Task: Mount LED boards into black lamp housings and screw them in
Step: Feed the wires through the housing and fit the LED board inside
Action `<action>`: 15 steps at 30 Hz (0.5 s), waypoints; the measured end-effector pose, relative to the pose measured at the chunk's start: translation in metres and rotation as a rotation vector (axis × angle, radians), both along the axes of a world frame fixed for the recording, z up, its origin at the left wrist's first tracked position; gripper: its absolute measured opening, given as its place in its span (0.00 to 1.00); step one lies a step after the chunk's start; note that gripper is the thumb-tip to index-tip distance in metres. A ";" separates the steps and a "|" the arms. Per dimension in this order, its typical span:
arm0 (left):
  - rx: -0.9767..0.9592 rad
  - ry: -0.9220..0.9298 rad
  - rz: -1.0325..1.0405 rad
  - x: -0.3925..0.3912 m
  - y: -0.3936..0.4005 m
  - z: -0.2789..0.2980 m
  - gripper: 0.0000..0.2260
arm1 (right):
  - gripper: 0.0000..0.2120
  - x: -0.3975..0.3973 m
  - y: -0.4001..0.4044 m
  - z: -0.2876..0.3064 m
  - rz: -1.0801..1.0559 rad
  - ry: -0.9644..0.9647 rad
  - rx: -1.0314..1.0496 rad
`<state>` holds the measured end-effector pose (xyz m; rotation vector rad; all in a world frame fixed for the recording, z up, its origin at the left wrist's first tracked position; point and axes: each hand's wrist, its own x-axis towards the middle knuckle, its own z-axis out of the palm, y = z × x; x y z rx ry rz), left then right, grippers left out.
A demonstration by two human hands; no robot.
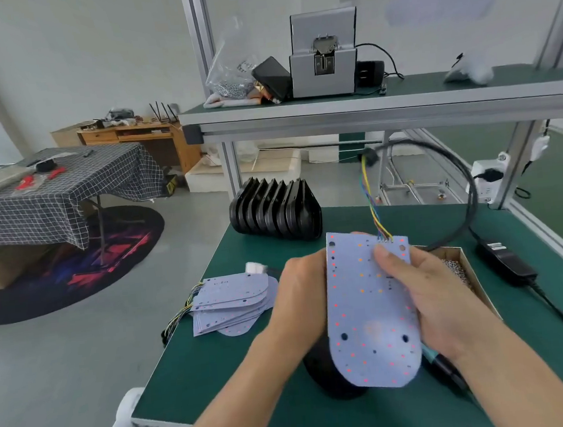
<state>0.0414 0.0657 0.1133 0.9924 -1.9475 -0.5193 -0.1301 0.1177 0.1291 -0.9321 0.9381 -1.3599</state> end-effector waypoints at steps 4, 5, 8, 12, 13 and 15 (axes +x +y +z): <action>0.194 0.183 0.085 0.001 0.003 -0.024 0.08 | 0.12 -0.020 -0.008 0.000 -0.176 0.017 -0.041; 0.215 0.218 0.198 0.007 0.002 -0.034 0.06 | 0.11 -0.027 -0.009 -0.001 -0.204 0.006 -0.034; 0.351 -0.102 0.504 0.031 -0.009 -0.068 0.12 | 0.10 -0.044 -0.013 -0.007 -0.196 0.029 0.005; 0.695 -0.318 0.384 0.038 -0.021 -0.101 0.28 | 0.12 -0.054 -0.017 -0.015 -0.181 0.089 0.034; 0.759 -0.217 0.340 0.037 -0.023 -0.103 0.28 | 0.12 -0.055 -0.017 -0.015 -0.174 0.105 0.040; 0.865 -0.039 0.272 0.033 -0.029 -0.106 0.21 | 0.11 -0.056 -0.016 -0.016 -0.156 0.150 0.053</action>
